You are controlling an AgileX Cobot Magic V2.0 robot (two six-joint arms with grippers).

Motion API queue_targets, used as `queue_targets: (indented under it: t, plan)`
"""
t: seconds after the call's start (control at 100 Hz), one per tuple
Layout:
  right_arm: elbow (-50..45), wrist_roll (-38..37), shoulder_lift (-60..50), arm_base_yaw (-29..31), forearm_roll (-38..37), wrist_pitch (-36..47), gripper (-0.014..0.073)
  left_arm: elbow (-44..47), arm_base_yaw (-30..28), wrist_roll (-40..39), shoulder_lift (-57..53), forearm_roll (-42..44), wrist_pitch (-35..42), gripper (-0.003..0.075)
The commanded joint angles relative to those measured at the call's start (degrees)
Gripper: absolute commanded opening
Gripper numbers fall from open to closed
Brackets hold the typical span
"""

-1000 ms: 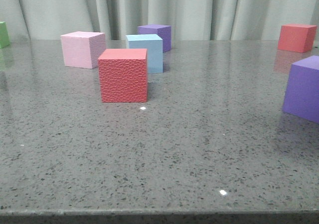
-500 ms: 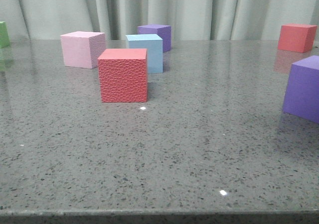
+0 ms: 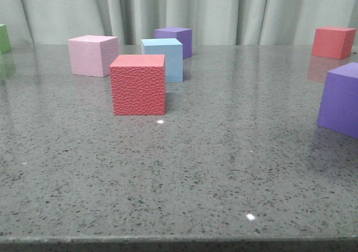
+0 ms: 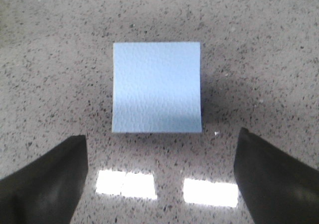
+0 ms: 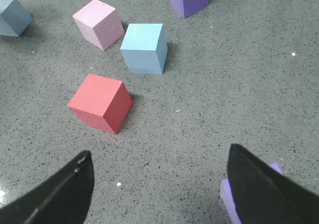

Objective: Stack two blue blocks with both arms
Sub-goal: 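Close the left gripper on the second light blue cube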

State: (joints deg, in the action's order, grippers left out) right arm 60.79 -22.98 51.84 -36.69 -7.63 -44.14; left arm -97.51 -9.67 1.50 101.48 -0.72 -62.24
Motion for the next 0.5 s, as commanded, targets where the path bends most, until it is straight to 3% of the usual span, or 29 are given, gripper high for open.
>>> queue_targets:
  t: [0.0,0.49]
  plan:
    - [1.4,0.5,-0.9,0.2,-0.7,4.2,0.0556,-3.3,0.0,0.2,-1.6,-0.7,2.5,0.0584]
    - [1.4,0.5,-0.9,0.2,-0.7,4.3,0.0556,-12.1,-0.1,0.2,6.9,0.2,0.4,0.0584]
